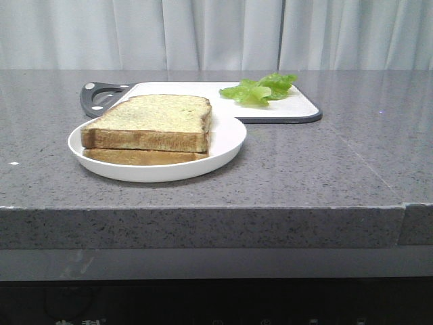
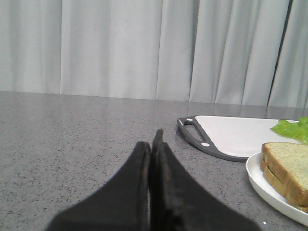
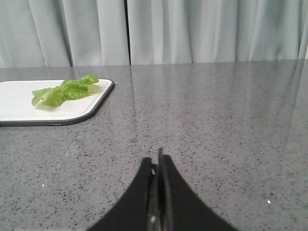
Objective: Left arm grabs bread, right arm adds lettuce
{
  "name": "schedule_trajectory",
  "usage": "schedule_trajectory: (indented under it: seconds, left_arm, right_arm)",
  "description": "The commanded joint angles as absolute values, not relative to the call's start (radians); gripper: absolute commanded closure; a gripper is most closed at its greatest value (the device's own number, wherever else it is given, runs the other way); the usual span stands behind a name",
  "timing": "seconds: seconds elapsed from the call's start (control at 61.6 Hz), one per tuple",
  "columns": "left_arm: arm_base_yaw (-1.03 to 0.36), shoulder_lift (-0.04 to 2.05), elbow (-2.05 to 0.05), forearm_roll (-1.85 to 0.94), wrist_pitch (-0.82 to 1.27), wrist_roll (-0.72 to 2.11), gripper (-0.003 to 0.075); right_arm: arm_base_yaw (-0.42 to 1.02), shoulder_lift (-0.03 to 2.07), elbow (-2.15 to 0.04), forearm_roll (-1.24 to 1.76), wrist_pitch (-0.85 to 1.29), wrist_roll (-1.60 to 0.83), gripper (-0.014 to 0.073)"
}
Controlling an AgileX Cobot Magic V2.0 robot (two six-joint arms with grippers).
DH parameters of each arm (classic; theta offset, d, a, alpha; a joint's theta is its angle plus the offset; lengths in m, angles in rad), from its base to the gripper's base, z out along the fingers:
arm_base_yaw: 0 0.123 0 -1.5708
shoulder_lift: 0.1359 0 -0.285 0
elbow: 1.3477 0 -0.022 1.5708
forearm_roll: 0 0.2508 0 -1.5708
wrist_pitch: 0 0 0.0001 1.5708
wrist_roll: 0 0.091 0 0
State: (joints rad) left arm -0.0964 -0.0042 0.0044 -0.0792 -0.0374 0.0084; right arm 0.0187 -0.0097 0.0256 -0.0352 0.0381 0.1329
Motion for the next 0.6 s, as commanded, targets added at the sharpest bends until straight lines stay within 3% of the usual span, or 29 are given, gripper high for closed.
schedule_trajectory:
  seconds: [0.0,0.584]
  left_arm:
    - [-0.105,-0.023,0.011,-0.085,-0.123,0.0,0.0741]
    - [-0.105,-0.023,0.008,-0.087,-0.149,0.0,0.0741]
  right_arm:
    - [0.013,-0.032,0.024,-0.045,-0.037,0.128,0.0711]
    - [0.013,-0.032,0.022,-0.045,-0.075,0.128,0.0711]
